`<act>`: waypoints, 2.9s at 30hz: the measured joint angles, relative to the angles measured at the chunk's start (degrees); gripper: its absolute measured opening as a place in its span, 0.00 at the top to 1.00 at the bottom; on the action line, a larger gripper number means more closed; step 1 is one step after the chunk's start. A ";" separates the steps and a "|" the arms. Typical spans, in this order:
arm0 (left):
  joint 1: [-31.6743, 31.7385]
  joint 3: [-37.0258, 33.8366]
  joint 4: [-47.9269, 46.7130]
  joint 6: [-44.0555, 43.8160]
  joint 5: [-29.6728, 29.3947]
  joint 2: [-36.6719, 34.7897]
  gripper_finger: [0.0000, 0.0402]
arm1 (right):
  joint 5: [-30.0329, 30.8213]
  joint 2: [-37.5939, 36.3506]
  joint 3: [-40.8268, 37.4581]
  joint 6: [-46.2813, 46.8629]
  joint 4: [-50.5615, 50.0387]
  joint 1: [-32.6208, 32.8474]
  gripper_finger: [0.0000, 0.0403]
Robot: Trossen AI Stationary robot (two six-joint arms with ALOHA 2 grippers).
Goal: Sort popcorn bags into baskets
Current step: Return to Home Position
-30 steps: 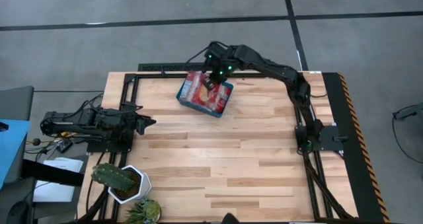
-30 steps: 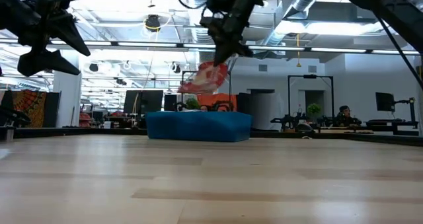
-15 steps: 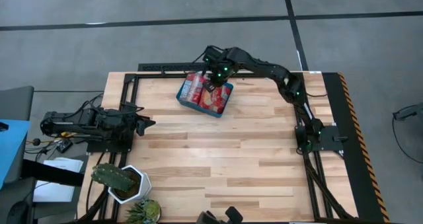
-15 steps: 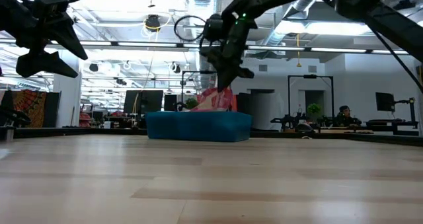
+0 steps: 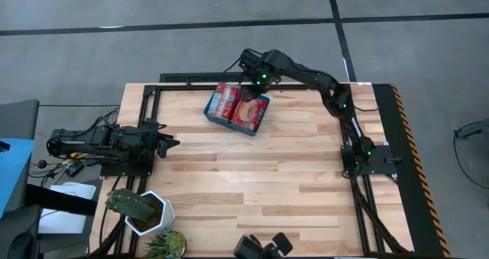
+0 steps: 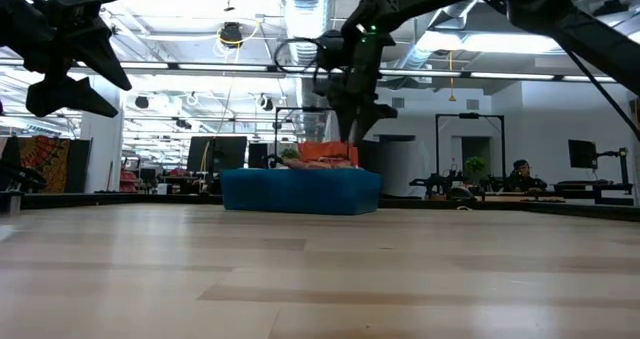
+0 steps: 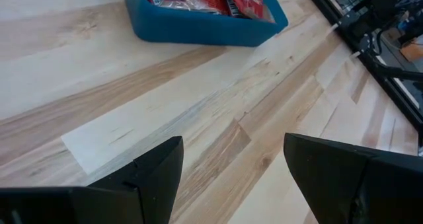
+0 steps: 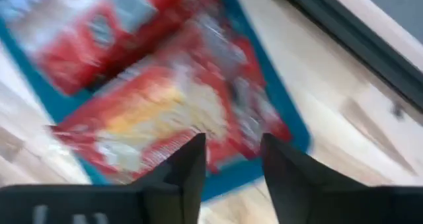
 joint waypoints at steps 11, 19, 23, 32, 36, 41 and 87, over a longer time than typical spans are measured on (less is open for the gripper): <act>0.00 1.59 5.71 2.82 0.51 -0.02 0.38 | -0.23 -10.96 2.83 -6.58 -0.36 2.20 0.48; 0.02 11.91 7.90 16.74 0.89 0.00 0.38 | -0.37 -26.86 2.60 -20.32 -2.28 9.73 0.52; 0.02 18.00 7.73 20.97 -1.22 0.00 0.38 | 0.02 -34.10 0.73 -23.86 2.19 13.57 0.53; 0.02 21.55 7.50 18.92 -11.51 0.00 0.38 | 0.03 -57.51 -25.91 -19.79 12.94 15.38 0.55; 0.02 20.07 8.23 21.89 -7.21 0.00 0.38 | -0.04 -71.48 -46.48 -15.10 27.84 15.44 0.55; 0.00 18.12 13.44 30.61 6.11 -0.01 0.38 | 1.90 -85.98 -67.11 -8.44 43.02 15.43 0.53; -4.64 -23.43 47.56 25.47 -1.19 -8.90 0.38 | 28.51 -104.56 -126.94 2.34 99.09 39.18 0.54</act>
